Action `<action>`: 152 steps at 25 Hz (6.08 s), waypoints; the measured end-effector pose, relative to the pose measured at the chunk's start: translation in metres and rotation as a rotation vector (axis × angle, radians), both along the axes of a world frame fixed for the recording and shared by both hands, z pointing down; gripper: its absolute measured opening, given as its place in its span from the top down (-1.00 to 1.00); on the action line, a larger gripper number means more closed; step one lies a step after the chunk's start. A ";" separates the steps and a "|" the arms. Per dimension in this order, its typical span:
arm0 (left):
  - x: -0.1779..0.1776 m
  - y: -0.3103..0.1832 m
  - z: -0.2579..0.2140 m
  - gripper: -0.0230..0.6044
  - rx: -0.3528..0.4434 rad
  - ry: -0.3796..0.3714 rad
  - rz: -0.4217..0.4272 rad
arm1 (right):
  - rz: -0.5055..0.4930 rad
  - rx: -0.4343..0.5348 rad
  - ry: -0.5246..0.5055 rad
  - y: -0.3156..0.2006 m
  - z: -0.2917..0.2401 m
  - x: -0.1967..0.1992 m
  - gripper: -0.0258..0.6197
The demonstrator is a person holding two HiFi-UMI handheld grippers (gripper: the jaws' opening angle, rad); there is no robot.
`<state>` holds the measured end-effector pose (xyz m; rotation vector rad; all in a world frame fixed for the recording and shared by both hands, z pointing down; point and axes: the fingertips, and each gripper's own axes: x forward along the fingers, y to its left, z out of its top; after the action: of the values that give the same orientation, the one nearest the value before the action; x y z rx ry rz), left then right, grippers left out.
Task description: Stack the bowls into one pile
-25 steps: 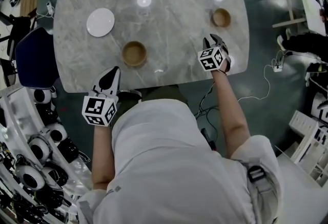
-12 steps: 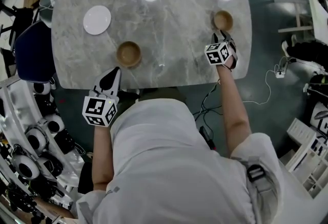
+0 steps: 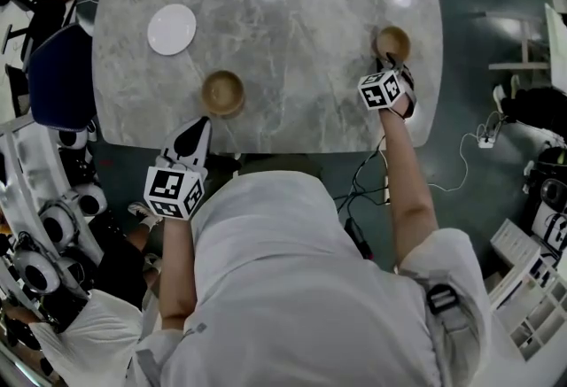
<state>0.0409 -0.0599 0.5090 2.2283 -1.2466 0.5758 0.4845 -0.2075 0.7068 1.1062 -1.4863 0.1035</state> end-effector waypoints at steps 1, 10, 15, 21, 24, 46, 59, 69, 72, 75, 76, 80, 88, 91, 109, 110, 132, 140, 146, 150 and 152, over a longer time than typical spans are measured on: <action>0.000 0.000 0.000 0.92 -0.001 -0.001 -0.003 | -0.003 -0.004 0.005 -0.001 0.002 0.001 0.53; -0.001 0.000 0.003 0.92 -0.006 -0.006 -0.019 | -0.029 -0.005 0.028 -0.007 0.007 -0.001 0.76; -0.001 0.002 0.002 0.92 -0.005 -0.006 -0.020 | -0.042 -0.011 0.034 -0.006 0.007 -0.005 0.80; -0.009 0.004 0.001 0.92 0.003 -0.001 -0.030 | -0.059 -0.007 0.050 0.000 0.005 -0.014 0.84; -0.013 0.007 0.003 0.92 0.004 0.004 -0.034 | -0.067 0.004 0.058 -0.001 0.001 -0.020 0.84; -0.106 0.041 -0.006 0.92 0.056 0.050 -0.050 | -0.184 0.016 0.069 0.030 -0.039 -0.159 0.84; -0.182 0.062 -0.009 0.92 0.077 0.091 -0.067 | -0.227 -0.003 -0.017 0.066 -0.051 -0.277 0.84; -0.226 0.071 -0.010 0.92 0.097 0.111 -0.064 | -0.266 -0.014 -0.047 0.090 -0.058 -0.348 0.84; -0.235 0.075 -0.012 0.92 0.101 0.117 -0.061 | -0.280 -0.015 -0.051 0.097 -0.060 -0.367 0.84; -0.245 0.080 -0.011 0.92 0.102 0.120 -0.058 | -0.292 -0.016 -0.054 0.104 -0.063 -0.384 0.84; -0.248 0.082 -0.011 0.92 0.103 0.120 -0.056 | -0.296 -0.015 -0.056 0.107 -0.064 -0.390 0.84; -0.259 0.092 -0.011 0.92 0.105 0.116 -0.050 | -0.317 -0.018 -0.064 0.118 -0.062 -0.412 0.83; -0.286 0.106 -0.009 0.92 0.104 0.109 -0.073 | -0.360 -0.042 -0.085 0.133 -0.055 -0.453 0.83; -0.292 0.110 -0.008 0.92 0.103 0.109 -0.083 | -0.377 -0.057 -0.092 0.138 -0.050 -0.464 0.83; -0.306 0.122 -0.004 0.92 0.094 0.110 -0.122 | -0.413 -0.135 -0.120 0.154 -0.036 -0.487 0.75; -0.306 0.122 -0.003 0.92 0.095 0.110 -0.123 | -0.415 -0.138 -0.121 0.155 -0.036 -0.487 0.73; -0.261 0.094 -0.010 0.92 0.106 0.125 -0.057 | -0.345 -0.080 -0.313 0.149 -0.081 -0.474 0.57; -0.221 0.066 -0.019 0.92 0.129 0.134 0.011 | -0.254 0.021 -0.487 0.135 -0.132 -0.453 0.82; -0.185 0.037 -0.039 0.92 0.165 0.154 0.060 | -0.205 0.098 -0.615 0.128 -0.178 -0.432 0.89; -0.160 0.018 -0.057 0.92 0.199 0.174 0.093 | -0.202 0.172 -0.679 0.125 -0.211 -0.418 0.89; -0.149 0.010 -0.066 0.92 0.217 0.181 0.110 | -0.200 0.206 -0.708 0.126 -0.227 -0.412 0.89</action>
<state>-0.1080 -0.0498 0.4429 2.4784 -1.1468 0.2813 0.0729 -0.0815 0.4795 1.1334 -2.2742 0.2220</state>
